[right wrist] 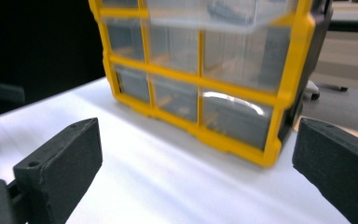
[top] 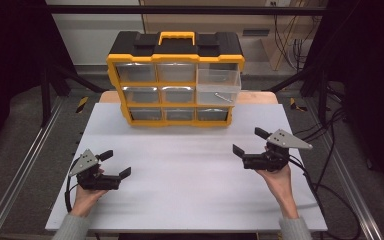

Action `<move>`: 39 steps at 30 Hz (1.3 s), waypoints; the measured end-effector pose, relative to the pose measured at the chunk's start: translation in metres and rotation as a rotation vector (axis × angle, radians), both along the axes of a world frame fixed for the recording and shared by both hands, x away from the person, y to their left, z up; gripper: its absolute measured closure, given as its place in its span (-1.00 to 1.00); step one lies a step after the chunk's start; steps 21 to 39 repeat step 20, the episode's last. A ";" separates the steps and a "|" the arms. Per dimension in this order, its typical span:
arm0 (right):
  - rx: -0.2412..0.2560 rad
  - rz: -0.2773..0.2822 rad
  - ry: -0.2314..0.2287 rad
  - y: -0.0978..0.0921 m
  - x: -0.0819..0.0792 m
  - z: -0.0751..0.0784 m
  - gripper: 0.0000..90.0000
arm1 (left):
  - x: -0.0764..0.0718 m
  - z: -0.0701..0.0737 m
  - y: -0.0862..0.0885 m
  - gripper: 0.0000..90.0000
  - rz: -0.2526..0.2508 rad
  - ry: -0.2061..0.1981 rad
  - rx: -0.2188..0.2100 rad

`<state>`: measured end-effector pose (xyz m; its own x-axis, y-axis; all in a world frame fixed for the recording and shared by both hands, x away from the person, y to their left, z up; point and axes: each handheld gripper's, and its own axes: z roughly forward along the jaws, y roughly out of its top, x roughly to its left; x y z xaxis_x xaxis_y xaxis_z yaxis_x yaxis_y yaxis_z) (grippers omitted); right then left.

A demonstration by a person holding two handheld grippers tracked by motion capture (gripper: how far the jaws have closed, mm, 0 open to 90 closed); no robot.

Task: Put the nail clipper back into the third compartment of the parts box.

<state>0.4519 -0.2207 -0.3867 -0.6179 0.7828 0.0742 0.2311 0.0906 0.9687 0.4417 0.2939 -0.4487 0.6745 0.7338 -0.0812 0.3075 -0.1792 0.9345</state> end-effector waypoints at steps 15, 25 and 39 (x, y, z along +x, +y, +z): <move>-0.009 0.015 0.044 -0.024 -0.024 -0.050 -0.96 | 0.000 -0.002 -0.002 -0.96 -0.004 0.007 0.010; -0.001 0.011 0.071 -0.027 -0.024 -0.059 -0.96 | 0.000 -0.001 -0.003 -0.96 -0.003 0.003 0.011; -0.001 0.011 0.071 -0.027 -0.024 -0.059 -0.96 | 0.000 -0.001 -0.003 -0.96 -0.003 0.003 0.011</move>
